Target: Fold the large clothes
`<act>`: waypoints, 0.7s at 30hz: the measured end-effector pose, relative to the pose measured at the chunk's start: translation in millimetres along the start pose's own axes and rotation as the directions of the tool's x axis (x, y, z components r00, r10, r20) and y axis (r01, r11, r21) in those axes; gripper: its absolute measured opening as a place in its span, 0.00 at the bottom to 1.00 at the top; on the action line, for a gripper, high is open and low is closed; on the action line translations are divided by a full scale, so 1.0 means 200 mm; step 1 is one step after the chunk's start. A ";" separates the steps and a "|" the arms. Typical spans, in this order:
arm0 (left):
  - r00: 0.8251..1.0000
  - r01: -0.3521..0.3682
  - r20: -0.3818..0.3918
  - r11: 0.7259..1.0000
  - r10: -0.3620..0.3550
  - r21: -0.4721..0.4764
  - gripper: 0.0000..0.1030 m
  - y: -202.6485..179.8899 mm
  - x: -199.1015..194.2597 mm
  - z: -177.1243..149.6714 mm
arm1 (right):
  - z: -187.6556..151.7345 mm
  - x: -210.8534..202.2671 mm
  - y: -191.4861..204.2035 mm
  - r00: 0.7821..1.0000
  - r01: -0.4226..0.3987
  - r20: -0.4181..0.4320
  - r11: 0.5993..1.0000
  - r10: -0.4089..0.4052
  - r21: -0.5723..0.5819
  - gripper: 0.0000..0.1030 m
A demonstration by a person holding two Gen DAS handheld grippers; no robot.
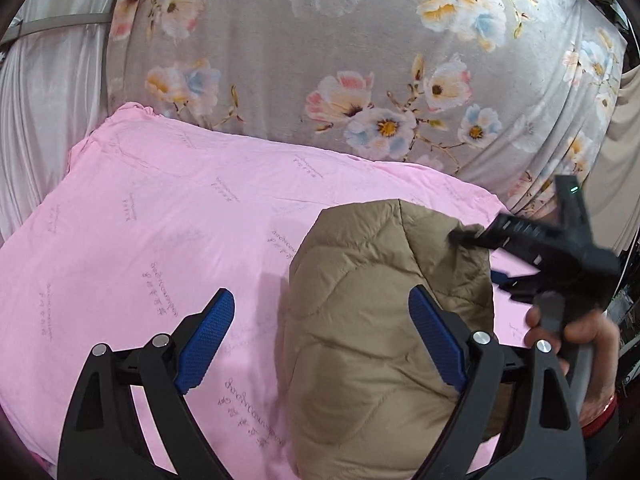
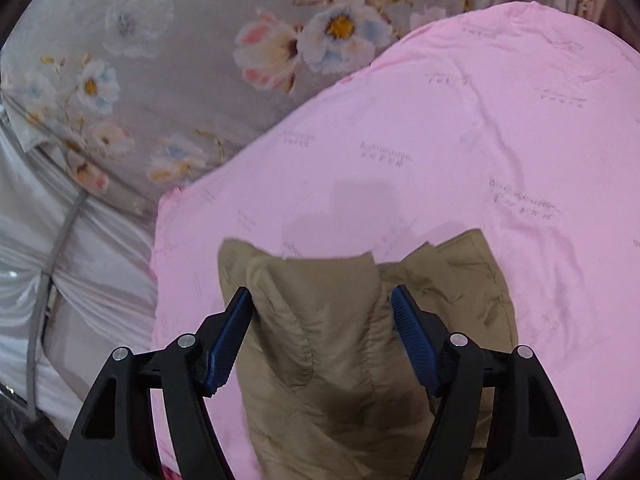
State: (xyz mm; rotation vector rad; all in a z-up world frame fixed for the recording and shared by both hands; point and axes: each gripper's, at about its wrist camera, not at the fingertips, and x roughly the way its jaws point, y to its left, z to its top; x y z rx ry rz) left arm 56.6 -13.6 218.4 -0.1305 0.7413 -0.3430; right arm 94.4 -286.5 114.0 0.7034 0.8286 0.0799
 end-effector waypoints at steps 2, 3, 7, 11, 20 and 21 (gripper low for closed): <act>1.000 0.010 -0.018 1.000 -0.011 -0.003 0.84 -0.01 0.04 0.01 | -0.02 0.07 0.02 1.000 0.010 -0.028 0.998 -0.012 -0.065 0.33; 1.000 0.017 -0.025 1.000 -0.017 -0.002 0.84 -0.02 0.07 0.02 | -0.03 0.06 0.01 1.000 0.013 -0.009 0.997 -0.014 -0.075 0.27; 0.999 0.016 -0.049 1.000 -0.016 0.016 0.83 -0.10 0.19 0.04 | -0.07 -0.08 -0.14 0.988 0.046 0.149 0.998 -0.039 -0.043 0.19; 0.993 0.036 -0.115 0.999 -0.033 0.026 0.83 -0.22 0.39 0.04 | -0.14 -0.03 -0.31 0.973 0.110 0.207 0.993 -0.097 -0.050 0.18; 0.959 -0.018 -0.283 1.000 0.010 -0.025 0.83 -0.33 0.86 -0.07 | -0.17 0.09 -0.61 0.984 0.056 0.165 0.998 -0.061 0.037 0.20; 0.959 -0.030 -0.282 0.999 0.023 -0.020 0.84 -0.33 0.88 -0.09 | -0.18 0.10 -0.63 0.985 0.050 0.161 0.998 -0.056 0.042 0.21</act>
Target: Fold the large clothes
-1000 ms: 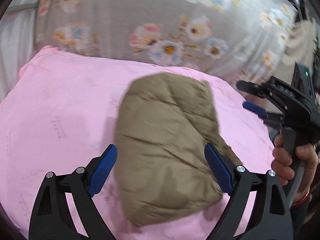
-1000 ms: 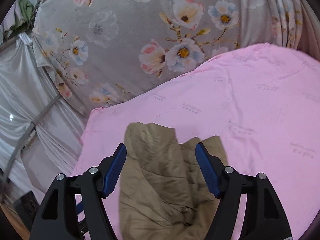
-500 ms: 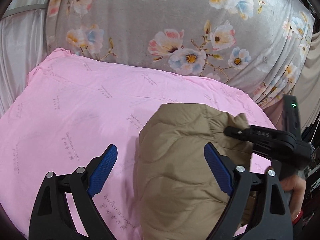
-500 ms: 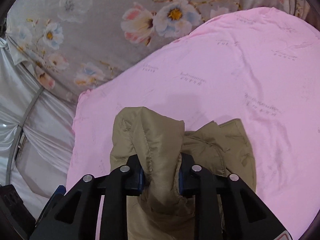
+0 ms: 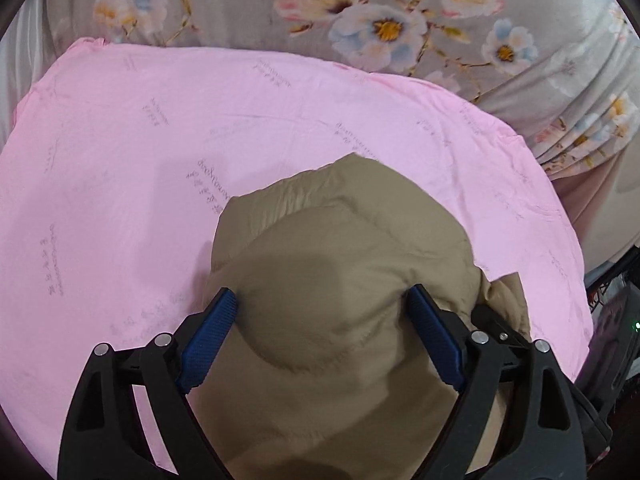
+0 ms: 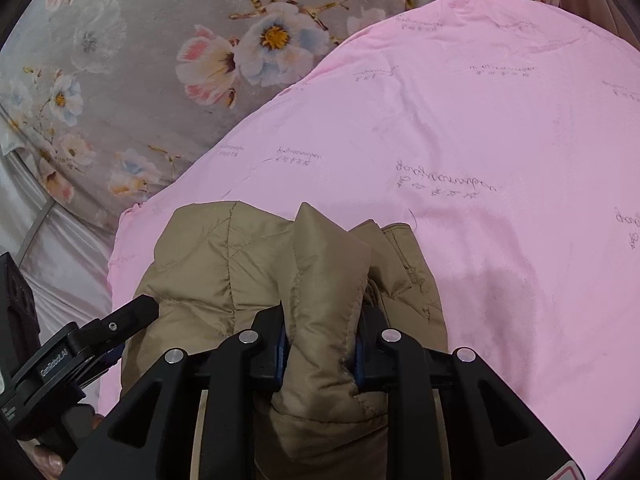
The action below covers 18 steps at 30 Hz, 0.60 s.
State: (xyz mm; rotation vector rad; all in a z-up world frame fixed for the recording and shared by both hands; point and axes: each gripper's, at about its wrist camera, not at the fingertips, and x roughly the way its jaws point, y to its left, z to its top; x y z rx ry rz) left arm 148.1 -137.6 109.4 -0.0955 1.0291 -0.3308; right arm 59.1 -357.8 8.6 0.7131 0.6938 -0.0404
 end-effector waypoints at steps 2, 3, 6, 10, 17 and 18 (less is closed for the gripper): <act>1.000 -0.027 0.004 0.999 0.027 0.020 0.85 -0.01 0.03 -0.01 | -0.01 0.02 -0.03 1.000 -0.013 -0.010 1.000 0.013 0.011 0.21; 0.999 -0.039 0.006 0.999 0.039 0.029 0.85 -0.02 0.05 -0.02 | -0.01 0.04 -0.04 1.000 -0.017 -0.015 1.000 0.018 0.016 0.21; 0.998 -0.069 0.015 0.996 0.068 0.052 0.88 -0.03 0.09 -0.04 | -0.03 0.07 -0.07 0.999 -0.032 -0.025 0.999 0.032 0.019 0.21; 0.996 -0.084 0.025 0.994 0.082 0.067 0.91 -0.05 0.13 -0.06 | -0.04 0.10 -0.12 0.998 -0.061 -0.029 0.997 0.062 0.039 0.21; 0.993 -0.116 0.050 0.987 0.111 0.107 0.95 -0.08 0.19 -0.08 | -0.05 0.15 -0.16 0.995 -0.095 -0.028 0.993 0.097 0.066 0.21; 0.992 -0.118 0.053 0.987 0.113 0.110 0.95 -0.08 0.20 -0.08 | -0.05 0.15 -0.17 0.995 -0.097 -0.027 0.993 0.099 0.067 0.21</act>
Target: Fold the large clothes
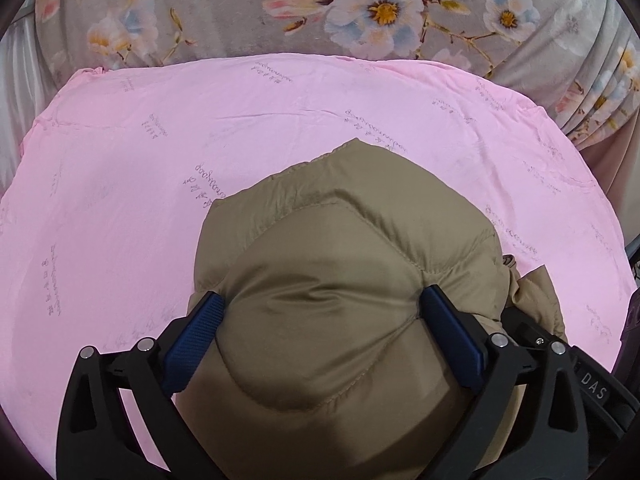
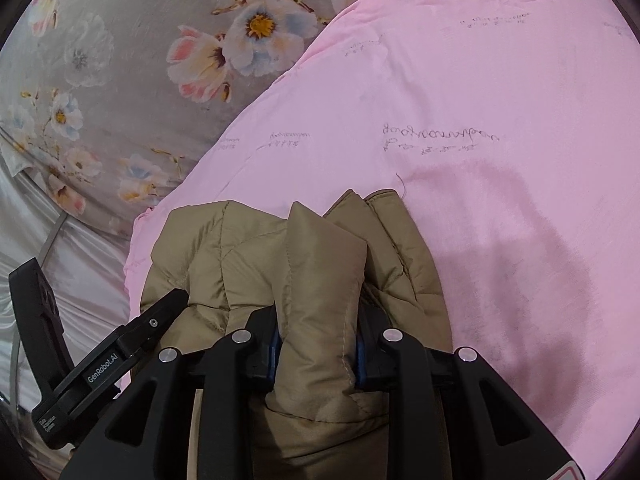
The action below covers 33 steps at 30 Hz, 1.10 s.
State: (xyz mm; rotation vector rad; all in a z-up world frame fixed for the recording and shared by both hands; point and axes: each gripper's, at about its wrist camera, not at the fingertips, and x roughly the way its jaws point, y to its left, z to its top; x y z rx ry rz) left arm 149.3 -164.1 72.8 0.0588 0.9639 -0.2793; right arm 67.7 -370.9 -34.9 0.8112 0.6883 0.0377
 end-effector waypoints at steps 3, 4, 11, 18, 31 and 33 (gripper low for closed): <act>1.000 -0.009 0.007 1.000 0.009 0.013 0.96 -0.02 0.02 -0.01 | 0.00 0.00 -0.01 1.000 -0.002 0.003 1.000 0.002 0.003 0.21; 1.000 -0.012 0.010 1.000 0.012 0.017 0.96 -0.02 0.02 -0.01 | 0.00 0.01 -0.02 1.000 -0.006 0.006 1.000 0.006 0.008 0.21; 0.999 -0.030 0.037 0.998 0.027 0.057 0.96 -0.05 0.07 -0.01 | -0.02 0.00 -0.01 0.998 0.030 0.050 0.999 -0.030 0.015 0.21; 0.999 -0.010 0.050 0.993 0.005 0.116 0.96 -0.08 0.14 0.03 | -0.04 0.00 0.00 0.992 0.068 0.105 0.996 -0.073 0.053 0.22; 0.998 -0.013 0.065 0.991 0.004 0.136 0.96 -0.11 0.19 0.06 | -0.03 0.05 0.01 0.990 0.076 0.117 0.996 -0.081 0.052 0.22; 0.998 -0.016 0.063 0.991 0.007 0.136 0.96 -0.11 0.20 0.06 | -0.02 0.05 -0.01 0.992 0.055 0.112 0.997 -0.062 0.062 0.22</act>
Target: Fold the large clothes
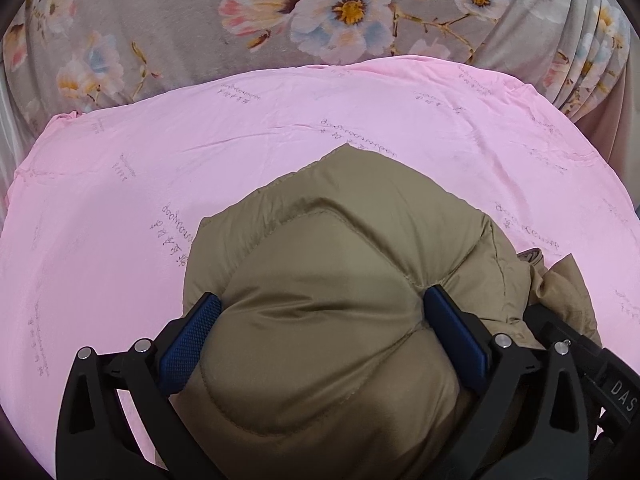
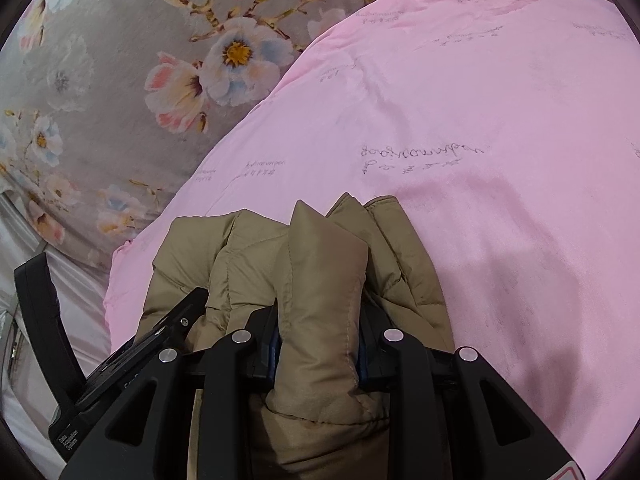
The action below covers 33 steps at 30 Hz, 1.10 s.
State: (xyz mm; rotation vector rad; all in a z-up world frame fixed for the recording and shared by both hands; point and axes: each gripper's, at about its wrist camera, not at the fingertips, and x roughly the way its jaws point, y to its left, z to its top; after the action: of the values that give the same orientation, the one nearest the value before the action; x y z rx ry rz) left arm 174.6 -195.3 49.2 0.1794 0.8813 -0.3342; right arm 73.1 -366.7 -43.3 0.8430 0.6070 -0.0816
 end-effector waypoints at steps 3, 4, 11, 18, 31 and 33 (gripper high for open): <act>1.000 0.004 -0.010 1.000 -0.004 -0.004 0.96 0.00 -0.01 0.01 | 0.02 0.00 -0.03 0.998 -0.047 -0.036 0.999 0.048 0.018 0.25; 1.000 0.007 -0.018 1.000 -0.007 -0.004 0.96 0.01 -0.02 0.01 | 0.04 -0.01 -0.04 0.997 -0.043 -0.058 0.999 0.044 0.023 0.23; 0.998 0.039 -0.043 0.999 -0.038 0.031 0.93 0.06 -0.32 -0.05 | 0.01 -0.45 0.20 0.972 0.234 0.065 0.943 -0.225 -0.237 0.32; 0.991 0.097 -0.093 0.995 -0.093 0.038 0.86 0.07 -0.53 -0.27 | -0.28 -0.56 0.36 0.977 0.195 0.007 0.878 -0.213 -0.437 0.07; 0.999 0.014 -0.045 0.998 -0.011 0.068 0.87 0.02 -0.51 -0.44 | -0.44 -0.45 0.11 0.973 0.189 -0.069 0.934 -0.219 -0.304 0.01; 0.999 0.008 -0.033 0.998 -0.006 0.069 0.87 0.01 -0.51 -0.45 | -0.46 -0.46 0.12 0.972 0.200 -0.056 0.930 -0.227 -0.307 0.01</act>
State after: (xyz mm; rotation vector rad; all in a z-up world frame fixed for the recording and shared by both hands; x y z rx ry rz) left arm 51.1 -145.2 72.8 0.2463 0.9033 -0.3697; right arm -38.7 -299.3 -24.9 0.4854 0.7741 -0.1463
